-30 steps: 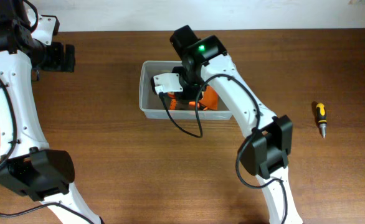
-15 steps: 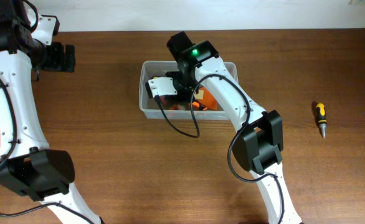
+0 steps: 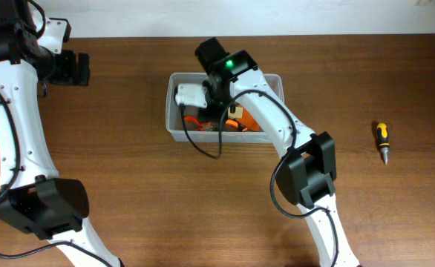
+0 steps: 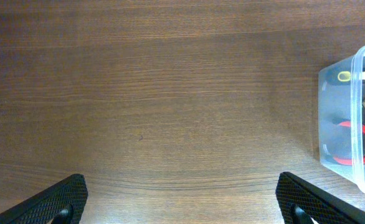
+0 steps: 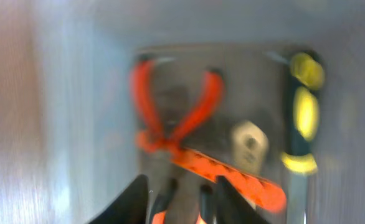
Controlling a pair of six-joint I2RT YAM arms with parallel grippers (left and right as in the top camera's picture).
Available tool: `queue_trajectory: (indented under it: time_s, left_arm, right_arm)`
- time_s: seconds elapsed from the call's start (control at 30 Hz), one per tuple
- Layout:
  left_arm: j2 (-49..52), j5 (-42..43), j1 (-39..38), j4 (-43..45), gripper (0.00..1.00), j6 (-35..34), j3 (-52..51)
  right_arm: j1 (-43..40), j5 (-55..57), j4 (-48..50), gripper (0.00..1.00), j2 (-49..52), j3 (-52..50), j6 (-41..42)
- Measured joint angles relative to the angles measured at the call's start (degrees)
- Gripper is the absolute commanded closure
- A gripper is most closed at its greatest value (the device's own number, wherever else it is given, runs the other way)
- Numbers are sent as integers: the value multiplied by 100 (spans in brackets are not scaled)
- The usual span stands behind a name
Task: Pack container
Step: 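Lower the cutters into the container's left side and release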
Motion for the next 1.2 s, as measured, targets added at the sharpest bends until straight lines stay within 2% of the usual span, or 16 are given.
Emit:
queue_trajectory:
  time_s: [0.13,0.2,0.37,0.83,1.2]
  left_arm:
    - [0,0,0,0,1,0,0]
    - [0,0,0,0,1,0,0]
    - [0,0,0,0,1,0,0]
    - [0,0,0,0,1,0,0]
    - [0,0,0,0,1,0,0]
  right_arm:
    - [-310,101,356,84,0,0,1725]
    - [-470,74,420,88,0,0,2223]
    - [-636,44,391,94,13,0,2830]
    - [-365,-33,122,96,372,-584,3224]
    - [-321,-256,413,96,398,-599,3257]
